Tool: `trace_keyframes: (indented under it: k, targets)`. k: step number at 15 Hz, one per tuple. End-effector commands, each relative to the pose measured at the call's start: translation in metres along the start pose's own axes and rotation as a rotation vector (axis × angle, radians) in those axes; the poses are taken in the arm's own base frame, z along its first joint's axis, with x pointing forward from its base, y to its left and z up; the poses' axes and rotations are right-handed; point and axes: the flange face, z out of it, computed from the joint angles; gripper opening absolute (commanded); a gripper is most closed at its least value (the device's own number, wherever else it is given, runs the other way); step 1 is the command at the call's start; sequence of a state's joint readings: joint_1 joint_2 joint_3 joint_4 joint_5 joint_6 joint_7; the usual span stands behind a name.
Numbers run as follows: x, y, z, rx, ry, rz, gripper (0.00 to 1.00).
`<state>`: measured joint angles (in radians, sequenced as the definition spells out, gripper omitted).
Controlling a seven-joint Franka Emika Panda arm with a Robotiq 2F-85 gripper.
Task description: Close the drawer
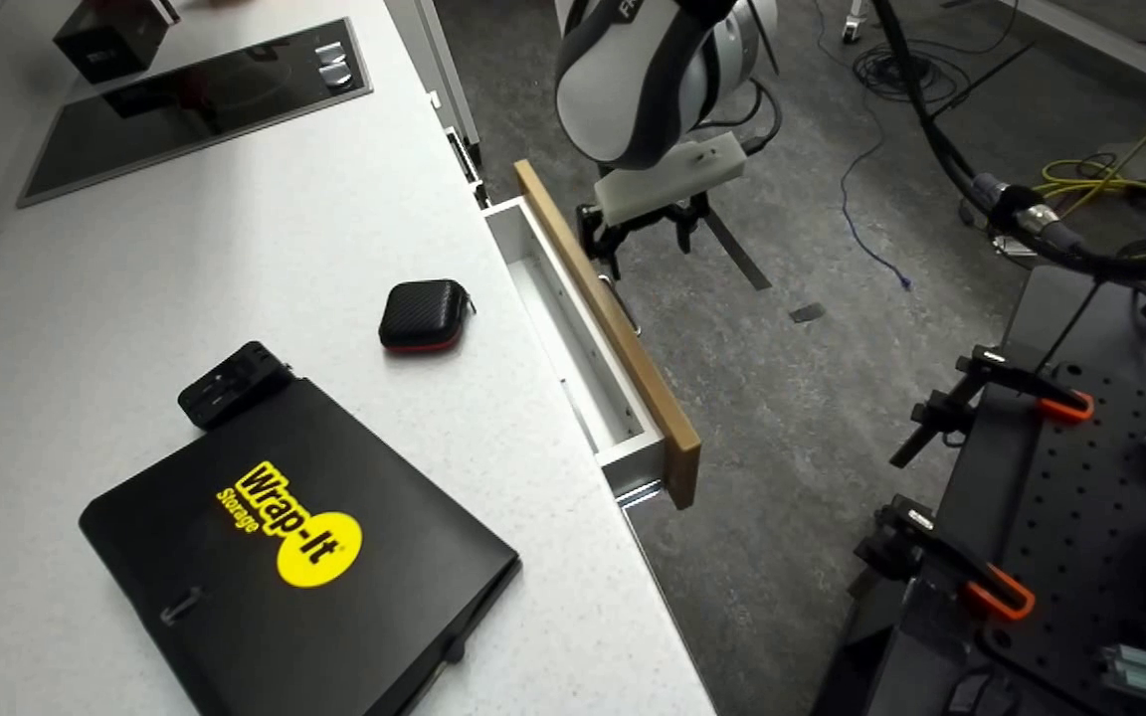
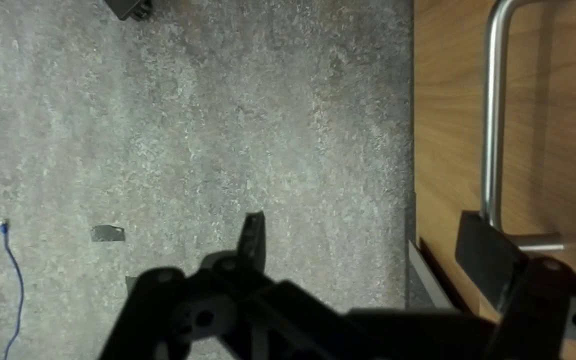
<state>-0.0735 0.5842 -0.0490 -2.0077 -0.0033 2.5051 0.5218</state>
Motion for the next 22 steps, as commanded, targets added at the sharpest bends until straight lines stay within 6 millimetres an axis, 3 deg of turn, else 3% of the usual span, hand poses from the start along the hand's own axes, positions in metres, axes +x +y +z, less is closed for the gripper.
trace_keyframes:
  k: [1,6,13,18,20,21,22]
  targets:
    - [0.0,-0.006,-0.002,0.002,-0.004,-0.009,1.0]
    - [0.011,0.002,0.008,0.021,0.001,-0.023,1.0]
    - [0.008,-0.062,0.026,0.202,-0.076,-0.087,1.0]
    - [-0.005,-0.115,0.021,0.256,-0.103,-0.168,1.0]
    - [-0.006,-0.118,0.021,0.225,-0.121,-0.165,1.0]
    - [0.002,-0.08,0.023,0.198,-0.096,-0.133,1.0]
    - [0.004,-0.078,0.023,0.195,-0.097,-0.13,1.0]
